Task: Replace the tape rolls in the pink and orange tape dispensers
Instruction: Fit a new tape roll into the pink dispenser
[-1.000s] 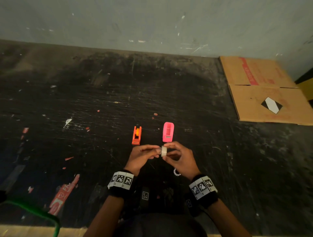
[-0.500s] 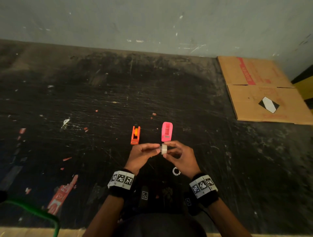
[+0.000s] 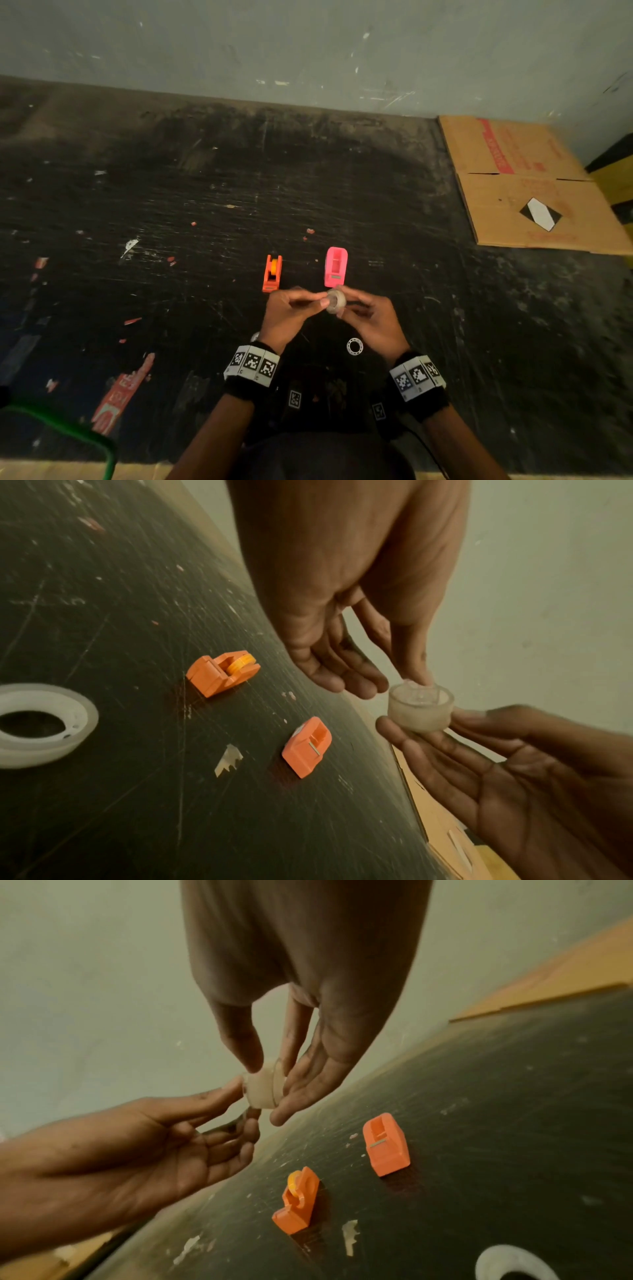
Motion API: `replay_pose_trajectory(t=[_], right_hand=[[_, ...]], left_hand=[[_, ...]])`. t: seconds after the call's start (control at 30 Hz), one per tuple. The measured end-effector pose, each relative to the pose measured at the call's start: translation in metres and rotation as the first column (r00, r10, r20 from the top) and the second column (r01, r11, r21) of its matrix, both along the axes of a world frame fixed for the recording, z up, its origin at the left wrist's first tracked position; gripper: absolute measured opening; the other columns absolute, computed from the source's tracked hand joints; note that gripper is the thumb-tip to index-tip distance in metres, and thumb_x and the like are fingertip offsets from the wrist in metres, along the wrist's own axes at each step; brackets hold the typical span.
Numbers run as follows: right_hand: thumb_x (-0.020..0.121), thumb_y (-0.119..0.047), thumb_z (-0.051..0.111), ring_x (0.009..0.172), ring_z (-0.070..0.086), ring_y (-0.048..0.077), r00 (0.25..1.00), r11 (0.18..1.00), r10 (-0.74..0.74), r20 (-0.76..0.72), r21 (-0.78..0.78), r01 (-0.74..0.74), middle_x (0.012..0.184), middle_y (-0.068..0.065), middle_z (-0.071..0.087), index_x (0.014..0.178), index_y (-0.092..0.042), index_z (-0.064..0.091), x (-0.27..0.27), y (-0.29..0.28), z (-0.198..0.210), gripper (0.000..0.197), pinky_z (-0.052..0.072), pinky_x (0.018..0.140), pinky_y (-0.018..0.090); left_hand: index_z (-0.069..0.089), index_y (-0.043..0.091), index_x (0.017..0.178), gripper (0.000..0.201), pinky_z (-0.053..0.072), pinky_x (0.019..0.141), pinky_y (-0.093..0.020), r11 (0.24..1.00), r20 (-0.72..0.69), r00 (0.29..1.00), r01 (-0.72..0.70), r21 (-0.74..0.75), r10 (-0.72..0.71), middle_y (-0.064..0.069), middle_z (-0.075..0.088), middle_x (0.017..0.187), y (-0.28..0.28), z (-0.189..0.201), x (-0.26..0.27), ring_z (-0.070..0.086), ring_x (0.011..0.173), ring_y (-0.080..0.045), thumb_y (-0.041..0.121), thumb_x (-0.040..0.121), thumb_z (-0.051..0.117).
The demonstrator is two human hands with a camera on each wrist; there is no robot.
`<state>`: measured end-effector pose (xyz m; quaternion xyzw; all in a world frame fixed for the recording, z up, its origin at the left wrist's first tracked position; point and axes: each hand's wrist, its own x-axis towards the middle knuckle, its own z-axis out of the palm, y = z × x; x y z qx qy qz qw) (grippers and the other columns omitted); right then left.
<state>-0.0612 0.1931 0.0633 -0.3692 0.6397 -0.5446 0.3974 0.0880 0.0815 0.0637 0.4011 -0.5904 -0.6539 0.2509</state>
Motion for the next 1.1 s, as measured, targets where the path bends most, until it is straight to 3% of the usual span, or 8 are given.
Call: replay_pose_trajectory(t=[0.13,0.3,0.43,0.53,0.67,0.87,1.0,1.1], right_hand=[[0.087,0.004,0.073,0.104,0.074,0.014,0.965,0.996,-0.090,0.248,0.024,0.087,0.110,0.002,0.079,0.113,-0.021,0.076,0.002,0.000,-0.001,0.036,0.061,0.087,0.029],[0.083,-0.003,0.078,0.095,0.073,0.013,0.964,0.994,-0.108,0.244,0.005,0.110,0.099,0.004,0.079,0.105,-0.011,0.078,0.004,-0.002,-0.004,0.024,0.059,0.088,0.031],[0.082,0.002,0.078,0.099,0.074,0.016,0.967,0.998,-0.063,0.247,-0.001,0.066,0.103,0.007,0.079,0.106,-0.014,0.078,0.003,-0.002,-0.004,0.029,0.060,0.087,0.028],[0.084,0.003,0.077,0.104,0.075,0.023,0.968,0.997,-0.076,0.241,0.042,0.068,0.110,0.013,0.078,0.112,-0.013,0.076,0.003,0.000,-0.001,0.033,0.062,0.091,0.036],[0.087,-0.008,0.077,0.095,0.078,0.017,0.996,0.995,-0.054,0.077,0.083,0.047,0.103,0.000,0.081,0.107,-0.028,0.077,0.000,0.001,-0.002,0.028,0.063,0.076,0.032],[0.087,-0.015,0.079,0.105,0.075,0.007,0.989,0.991,-0.056,-0.140,0.111,0.072,0.111,-0.003,0.079,0.118,-0.015,0.076,0.001,0.001,-0.004,0.031,0.059,0.097,0.039],[0.087,-0.015,0.079,0.103,0.075,0.004,0.975,0.985,-0.077,-0.208,0.133,0.107,0.109,-0.004,0.080,0.116,-0.018,0.077,0.003,-0.002,-0.003,0.030,0.060,0.097,0.041],[0.086,-0.012,0.079,0.101,0.074,0.001,0.969,0.984,-0.083,-0.232,0.132,0.116,0.107,-0.008,0.080,0.115,-0.020,0.078,0.003,-0.004,0.001,0.030,0.061,0.095,0.037]], left_hand=[[0.077,-0.002,0.098,0.018,0.057,0.079,-0.021,0.997,-0.010,1.000,0.028,-0.066,-0.029,-0.014,0.075,0.099,-0.001,-0.002,0.001,0.073,0.089,-0.013,-0.001,0.080,0.077],[0.076,-0.003,0.100,0.018,0.055,0.083,-0.018,0.995,-0.023,0.997,0.071,-0.065,-0.073,-0.011,0.076,0.101,0.005,-0.001,0.000,0.074,0.091,-0.008,-0.003,0.082,0.074],[0.074,0.001,0.104,0.023,0.057,0.077,-0.017,0.999,-0.025,0.999,0.040,-0.014,-0.041,-0.009,0.078,0.098,0.002,0.005,-0.001,0.074,0.088,-0.005,-0.001,0.081,0.076],[0.071,0.008,0.114,0.033,0.057,0.076,-0.017,0.996,-0.010,0.998,0.068,0.051,-0.068,-0.005,0.077,0.102,0.000,0.004,0.000,0.073,0.090,-0.002,0.001,0.082,0.076],[0.072,0.005,0.115,0.028,0.053,0.078,-0.011,0.992,0.005,0.993,0.115,0.052,-0.115,0.003,0.075,0.103,0.003,-0.002,0.001,0.071,0.094,0.004,0.003,0.086,0.071],[0.074,0.003,0.108,0.025,0.054,0.079,-0.014,0.996,0.025,0.996,0.088,-0.013,-0.088,0.001,0.077,0.098,0.002,-0.006,-0.002,0.073,0.089,0.001,0.000,0.084,0.073],[0.077,0.016,0.101,0.022,0.057,0.084,-0.021,0.998,0.027,0.998,0.060,-0.027,-0.059,0.001,0.078,0.097,0.000,-0.011,-0.004,0.075,0.092,-0.007,0.003,0.083,0.075],[0.076,0.025,0.097,0.025,0.056,0.081,-0.020,0.998,0.019,0.998,0.059,-0.023,-0.059,0.004,0.078,0.097,-0.001,-0.012,-0.006,0.074,0.093,-0.006,0.004,0.084,0.074]])
